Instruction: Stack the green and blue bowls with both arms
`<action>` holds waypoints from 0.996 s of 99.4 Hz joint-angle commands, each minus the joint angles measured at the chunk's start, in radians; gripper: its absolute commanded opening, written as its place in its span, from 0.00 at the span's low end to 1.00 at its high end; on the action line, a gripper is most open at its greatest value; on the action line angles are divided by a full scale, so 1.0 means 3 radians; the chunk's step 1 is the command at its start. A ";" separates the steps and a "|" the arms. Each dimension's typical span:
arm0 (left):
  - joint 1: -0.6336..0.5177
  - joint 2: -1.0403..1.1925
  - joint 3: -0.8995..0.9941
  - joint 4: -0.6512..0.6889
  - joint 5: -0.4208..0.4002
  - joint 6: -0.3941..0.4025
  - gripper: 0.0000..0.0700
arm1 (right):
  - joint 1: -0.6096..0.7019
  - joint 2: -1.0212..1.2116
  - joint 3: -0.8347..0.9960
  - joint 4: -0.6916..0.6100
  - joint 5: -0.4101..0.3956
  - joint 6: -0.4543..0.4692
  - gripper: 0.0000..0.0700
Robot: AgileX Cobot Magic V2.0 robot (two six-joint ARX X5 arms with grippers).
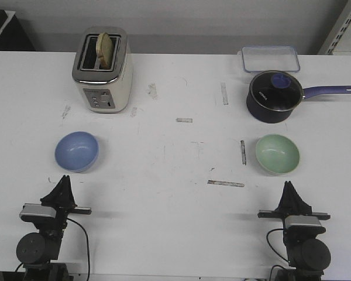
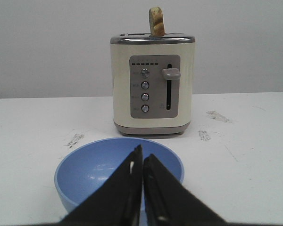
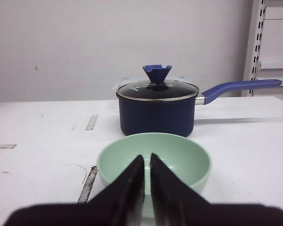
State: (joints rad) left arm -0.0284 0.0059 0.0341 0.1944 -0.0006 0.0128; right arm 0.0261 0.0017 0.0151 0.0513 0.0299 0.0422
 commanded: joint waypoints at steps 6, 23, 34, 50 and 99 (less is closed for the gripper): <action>0.0004 -0.0009 -0.0072 0.0052 0.0001 0.0008 0.00 | 0.0000 -0.0001 -0.0008 0.0027 0.0009 0.0019 0.02; 0.0004 -0.0009 -0.0072 0.0052 0.0001 0.0008 0.00 | 0.0000 -0.0001 -0.0008 0.0041 -0.0011 0.0023 0.02; 0.0004 -0.0009 -0.0072 0.0052 0.0001 0.0009 0.00 | 0.0001 -0.0001 -0.0001 0.0032 -0.0011 0.0022 0.02; 0.0004 -0.0009 -0.0072 0.0052 0.0001 0.0008 0.00 | 0.0004 0.0048 0.0065 -0.0033 -0.0014 0.0020 0.01; 0.0004 -0.0009 -0.0072 0.0052 0.0001 0.0009 0.00 | 0.0006 0.1462 0.1001 -0.0309 -0.0027 -0.0067 0.01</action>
State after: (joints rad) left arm -0.0284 0.0059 0.0341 0.1944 -0.0006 0.0128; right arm 0.0261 0.3862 0.2741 -0.0422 0.0231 0.0292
